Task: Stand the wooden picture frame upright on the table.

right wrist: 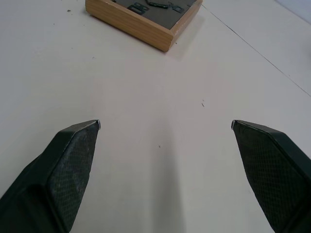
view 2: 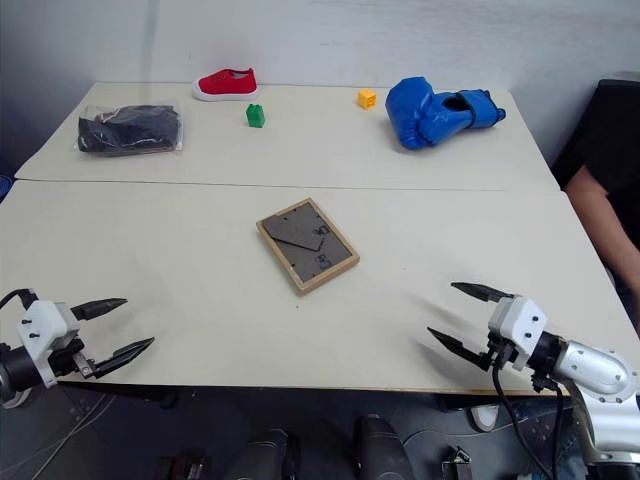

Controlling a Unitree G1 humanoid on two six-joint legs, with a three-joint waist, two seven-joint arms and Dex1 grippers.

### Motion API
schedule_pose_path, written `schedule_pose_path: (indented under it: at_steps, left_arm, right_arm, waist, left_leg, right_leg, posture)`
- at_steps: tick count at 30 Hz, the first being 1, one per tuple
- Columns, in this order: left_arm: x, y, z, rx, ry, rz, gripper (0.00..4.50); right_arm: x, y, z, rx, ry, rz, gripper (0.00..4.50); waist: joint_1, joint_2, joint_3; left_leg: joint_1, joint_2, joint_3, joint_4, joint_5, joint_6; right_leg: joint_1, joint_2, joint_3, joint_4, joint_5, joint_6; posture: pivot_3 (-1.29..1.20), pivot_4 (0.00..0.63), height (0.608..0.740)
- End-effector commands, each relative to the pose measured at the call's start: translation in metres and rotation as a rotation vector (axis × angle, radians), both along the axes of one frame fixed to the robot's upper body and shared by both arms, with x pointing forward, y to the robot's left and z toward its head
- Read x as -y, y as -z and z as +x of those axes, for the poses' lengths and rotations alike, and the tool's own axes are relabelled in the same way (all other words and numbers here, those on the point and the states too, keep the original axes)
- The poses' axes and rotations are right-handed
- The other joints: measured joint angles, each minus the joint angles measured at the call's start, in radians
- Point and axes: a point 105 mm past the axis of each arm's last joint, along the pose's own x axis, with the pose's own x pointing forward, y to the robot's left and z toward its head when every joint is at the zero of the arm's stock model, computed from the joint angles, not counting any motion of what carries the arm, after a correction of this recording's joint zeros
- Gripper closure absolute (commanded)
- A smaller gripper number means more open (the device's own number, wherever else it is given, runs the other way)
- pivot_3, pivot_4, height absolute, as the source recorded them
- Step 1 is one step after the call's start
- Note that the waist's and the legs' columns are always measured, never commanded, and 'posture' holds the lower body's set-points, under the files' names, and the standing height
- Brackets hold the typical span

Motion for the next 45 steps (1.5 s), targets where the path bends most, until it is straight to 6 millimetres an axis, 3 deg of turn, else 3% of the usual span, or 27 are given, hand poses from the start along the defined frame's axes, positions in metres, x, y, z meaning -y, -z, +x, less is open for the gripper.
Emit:
schedule_pose_path:
  at_steps: [1,5,7,12,19,20,22,26,33,40,45]
  left_arm:
    - [0.006,-0.015,0.004,0.031,0.0,-0.028,0.0]
    - [0.031,-0.029,0.019,-0.021,0.012,-0.142,0.0]
    - [0.039,-0.033,0.04,-0.006,-0.067,-0.186,0.38]
    - [0.08,-0.029,0.079,-0.059,-0.192,-0.306,1.85]
    - [0.119,-0.011,0.114,-0.095,-0.269,-0.337,4.02]
    - [0.123,-0.007,0.117,-0.107,-0.279,-0.329,4.35]
    - [0.144,-0.005,0.123,-0.099,-0.247,-0.318,4.47]
    - [0.172,0.001,0.126,-0.116,-0.195,-0.327,4.47]
    - [0.194,0.007,0.117,-0.159,-0.066,-0.299,4.47]
    - [0.18,0.01,0.089,-0.218,0.027,-0.244,4.47]
    - [0.166,0.013,0.082,-0.236,0.002,-0.216,4.47]
  right_arm:
    - [-0.007,-0.014,0.007,0.027,-0.026,0.033,0.02]
    - [-0.035,-0.038,0.033,0.043,-0.071,0.065,0.02]
    - [-0.044,-0.039,0.055,-0.038,-0.008,0.087,0.4]
    - [-0.069,-0.039,0.102,-0.046,0.092,0.039,2.04]
    - [-0.096,-0.024,0.141,-0.022,0.158,-0.002,4.43]
    - [-0.101,-0.022,0.144,-0.02,0.145,-0.005,4.5]
    - [-0.115,-0.014,0.148,-0.023,0.109,-0.02,4.5]
    - [-0.142,-0.01,0.144,0.003,0.002,-0.029,4.5]
    - [-0.166,-0.004,0.107,-0.015,-0.182,-0.059,4.5]
    - [-0.161,0.007,0.068,-0.086,-0.214,-0.113,4.5]
    - [-0.148,0.015,0.059,-0.136,-0.156,-0.114,4.5]
  waist:
    - [-0.001,0.0,0.0]
    - [-0.004,0.0,0.0]
    - [-0.002,0.0,0.0]
    - [0.001,0.0,0.0]
    - [-0.002,0.0,0.0]
    - [-0.003,0.0,0.0]
    - [-0.003,0.0,0.0]
    - [-0.002,0.0,0.0]
    - [0.0,0.0,0.0]
    - [0.0,0.0,0.0]
    - [0.001,0.0,0.0]
  left_leg:
    - [0.0,0.0,0.0,0.0,0.0,0.0]
    - [0.0,0.0,0.0,0.001,0.0,0.0]
    - [0.0,0.0,0.0,0.001,0.001,-0.002]
    - [-0.003,-0.001,-0.001,0.002,0.004,-0.006]
    - [-0.016,-0.001,-0.001,0.015,0.003,-0.005]
    - [-0.017,-0.001,0.0,0.017,0.003,-0.005]
    - [-0.016,-0.001,0.0,0.018,0.003,-0.005]
    - [-0.016,-0.001,0.0,0.019,0.003,-0.006]
    - [-0.016,-0.001,0.0,0.019,0.003,-0.006]
    - [-0.016,0.0,-0.001,0.018,0.003,-0.007]
    - [-0.016,-0.001,-0.001,0.018,0.003,-0.007]
  right_leg:
    - [0.0,0.0,0.0,0.0,0.0,0.0]
    - [0.0,0.0,0.0,0.003,0.0,0.0]
    - [-0.001,0.0,0.0,0.003,0.0,0.0]
    - [-0.003,0.0,-0.001,0.004,0.0,0.001]
    - [-0.011,0.001,-0.003,0.009,0.001,0.003]
    - [-0.012,0.001,-0.002,0.011,0.002,0.003]
    - [-0.012,0.001,-0.002,0.013,0.002,0.003]
    - [-0.012,0.001,-0.002,0.014,0.002,0.003]
    - [-0.012,0.001,-0.002,0.014,0.002,0.003]
    - [-0.012,0.002,-0.002,0.014,0.001,0.003]
    - [-0.012,0.001,-0.001,0.014,0.002,0.003]
  posture:
    - [0.0,0.15,0.74]
    - [0.0,0.15,0.74]
    - [0.0,0.15,0.74]
    - [0.0,0.15,0.74]
    - [0.0,0.15,0.74]
    - [0.0,0.15,0.74]
    - [0.0,0.15,0.74]
    - [0.0,0.15,0.74]
    - [0.0,0.15,0.74]
    - [0.0,0.15,0.74]
    - [0.0,0.15,0.74]
